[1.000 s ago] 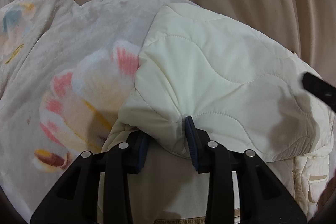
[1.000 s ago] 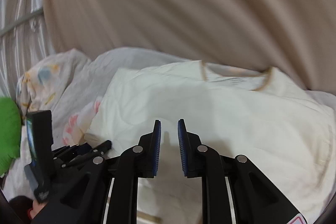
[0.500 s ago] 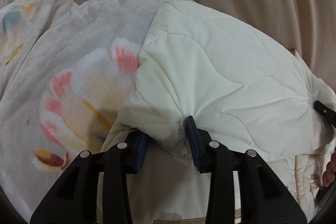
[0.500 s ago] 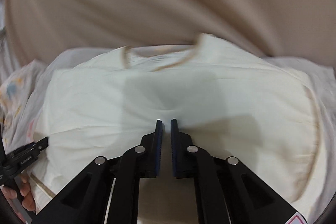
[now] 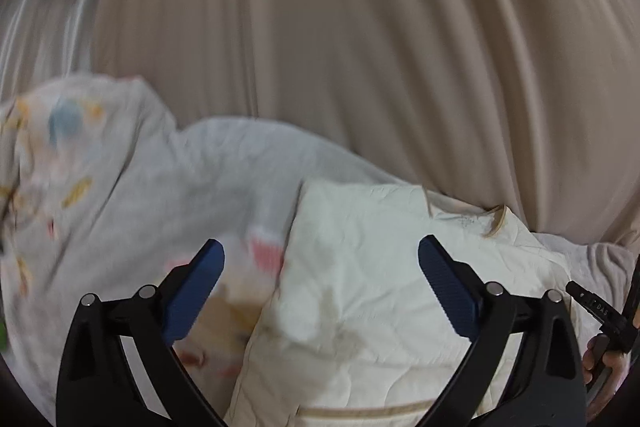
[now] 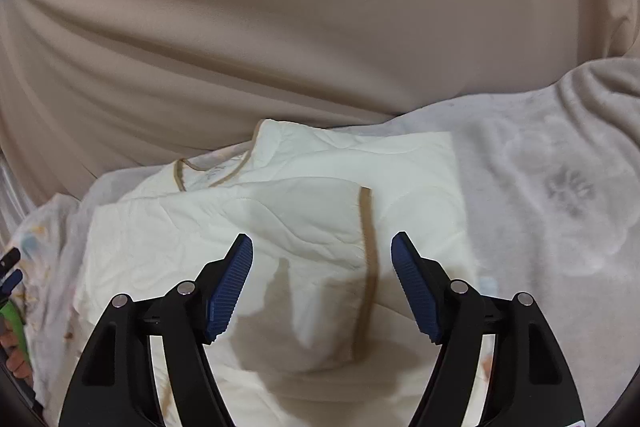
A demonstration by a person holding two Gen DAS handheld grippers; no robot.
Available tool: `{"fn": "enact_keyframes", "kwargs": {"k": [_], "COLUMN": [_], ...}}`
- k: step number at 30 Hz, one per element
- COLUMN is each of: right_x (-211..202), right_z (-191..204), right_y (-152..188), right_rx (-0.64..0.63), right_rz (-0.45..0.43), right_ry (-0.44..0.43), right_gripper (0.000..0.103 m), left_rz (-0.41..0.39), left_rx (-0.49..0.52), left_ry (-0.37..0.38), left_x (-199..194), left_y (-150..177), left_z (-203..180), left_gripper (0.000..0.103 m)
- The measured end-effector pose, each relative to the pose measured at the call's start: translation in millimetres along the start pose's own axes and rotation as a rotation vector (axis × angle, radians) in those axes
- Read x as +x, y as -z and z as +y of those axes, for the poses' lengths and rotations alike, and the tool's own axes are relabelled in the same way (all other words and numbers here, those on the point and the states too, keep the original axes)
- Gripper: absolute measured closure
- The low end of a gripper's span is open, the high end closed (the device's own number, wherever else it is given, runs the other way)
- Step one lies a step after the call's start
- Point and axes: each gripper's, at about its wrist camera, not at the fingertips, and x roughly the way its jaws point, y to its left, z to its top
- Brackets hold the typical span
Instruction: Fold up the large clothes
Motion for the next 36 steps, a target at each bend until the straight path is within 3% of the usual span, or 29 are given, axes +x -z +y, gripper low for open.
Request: {"fn": "enact_keyframes", "kwargs": {"k": [2, 3, 5, 6, 7, 10, 13, 15, 17, 22, 24, 27, 29, 33, 36], "right_x": [16.8, 25.4, 29.6, 27.9, 22.2, 1.8, 15.8, 46.0, 55.1, 52.1, 41.9, 5.7, -30.4, -98.6, -144.9], "right_z": [0.7, 3.5, 12.9, 17.9, 24.1, 31.1, 11.8, -12.5, -21.8, -15.1, -16.2, -17.1, -21.1, -44.9, -73.7], "right_y": [-3.1, -3.9, -6.7, -8.4, -11.2, -17.4, -18.1, -5.5, 6.5, 8.7, 9.0, 17.4, 31.8, 75.7, 115.0], "right_rx": [0.026, 0.023, 0.002, -0.017, -0.036, -0.065, -0.043, 0.005, 0.014, -0.008, 0.007, 0.0, -0.04, -0.041, 0.041], "right_rz": [0.031, 0.046, 0.052, 0.048, 0.035, -0.054, -0.026, 0.079, 0.067, 0.05, 0.053, 0.059, 0.067, 0.078, 0.118], "right_ry": [0.03, 0.054, 0.067, 0.041, 0.009, -0.043, 0.038, 0.04, 0.003, 0.03, 0.052, 0.085, 0.102, 0.106, 0.089], "right_gripper": [0.032, 0.039, 0.058, 0.081, 0.097, 0.097, 0.098, 0.098, 0.1, 0.099, 0.095, 0.081, 0.078, 0.056, 0.048], "left_rz": [0.027, 0.053, 0.119, 0.147, 0.164, 0.194, 0.257, 0.291, 0.304, 0.276, 0.261, 0.271, 0.29, 0.372, 0.462], "left_rx": [0.052, 0.065, 0.09, 0.111, 0.13, 0.155, 0.118, 0.059, -0.007, 0.039, 0.043, 0.079, 0.115, 0.191, 0.155], "left_ry": [-0.027, -0.041, -0.065, -0.083, -0.113, -0.221, -0.261, -0.217, -0.184, -0.24, -0.256, -0.174, -0.116, -0.038, 0.044], "left_x": [25.7, 41.6, 78.6, 93.5, 107.2, 147.9, 178.8, 190.7, 192.9, 187.7, 171.2, 136.0, 101.1, 38.9, -0.1], "left_y": [-9.9, -11.7, -11.6, -7.9, -3.4, 10.9, 30.7, 42.3, 42.1, 44.6, 43.8, 46.0, 52.3, 79.9, 108.1], "left_z": [-20.1, -27.9, -38.8, -43.0, -46.2, -42.6, -24.1, -7.0, 4.2, -2.8, -1.3, 4.6, 15.6, 38.9, 65.1], "left_gripper": [0.008, 0.008, 0.008, 0.011, 0.018, 0.022, 0.016, 0.012, 0.008, 0.007, 0.007, 0.008, 0.008, 0.007, 0.007]}}
